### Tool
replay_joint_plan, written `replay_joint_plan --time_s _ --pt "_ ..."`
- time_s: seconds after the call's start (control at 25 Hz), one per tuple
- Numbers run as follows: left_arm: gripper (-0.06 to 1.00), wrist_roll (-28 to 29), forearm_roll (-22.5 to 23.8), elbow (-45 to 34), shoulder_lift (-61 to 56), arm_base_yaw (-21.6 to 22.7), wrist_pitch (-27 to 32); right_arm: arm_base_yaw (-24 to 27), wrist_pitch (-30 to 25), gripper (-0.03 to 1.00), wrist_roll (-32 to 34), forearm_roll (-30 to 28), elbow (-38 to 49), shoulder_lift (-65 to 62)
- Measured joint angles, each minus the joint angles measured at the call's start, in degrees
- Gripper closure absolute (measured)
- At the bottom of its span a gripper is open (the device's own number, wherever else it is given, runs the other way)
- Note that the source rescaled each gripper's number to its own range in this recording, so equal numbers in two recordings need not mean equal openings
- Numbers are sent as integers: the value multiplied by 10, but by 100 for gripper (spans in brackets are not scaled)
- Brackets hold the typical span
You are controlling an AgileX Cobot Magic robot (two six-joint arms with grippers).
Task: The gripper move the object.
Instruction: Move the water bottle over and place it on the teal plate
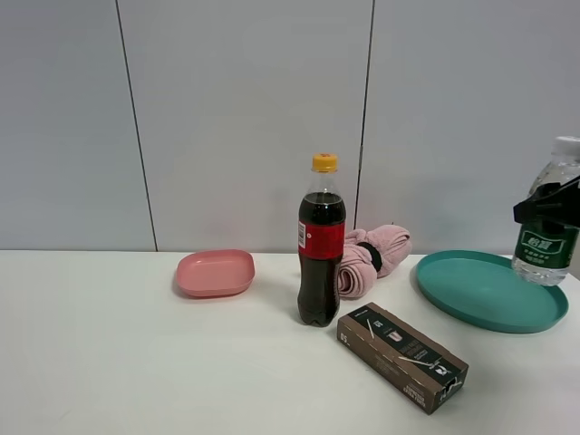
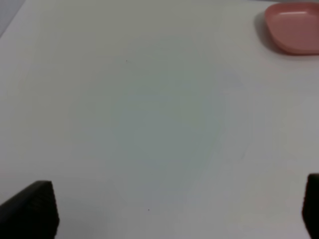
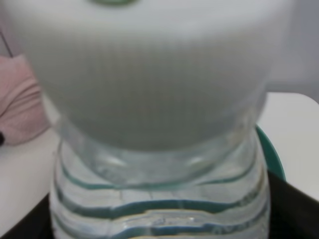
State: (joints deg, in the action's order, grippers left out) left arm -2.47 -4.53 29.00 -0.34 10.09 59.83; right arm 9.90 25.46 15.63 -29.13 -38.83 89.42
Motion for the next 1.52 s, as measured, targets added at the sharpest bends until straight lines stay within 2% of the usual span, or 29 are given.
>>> replay_joint_plan --time_s 0.4,0.68,0.96,1.2,1.52 --pt "-6 0 0 0 0 0 0 0 13 97 -9 -25 -137 138" --pt "-6 0 0 0 0 0 0 0 14 97 -10 -39 -197 201" --pt "-6 0 0 0 0 0 0 -3 32 97 -37 -39 -200 227" --pt "-6 0 0 0 0 0 0 -9 76 97 -49 -39 -202 264" --pt "-6 0 0 0 0 0 0 -14 111 97 -117 -44 -202 298"
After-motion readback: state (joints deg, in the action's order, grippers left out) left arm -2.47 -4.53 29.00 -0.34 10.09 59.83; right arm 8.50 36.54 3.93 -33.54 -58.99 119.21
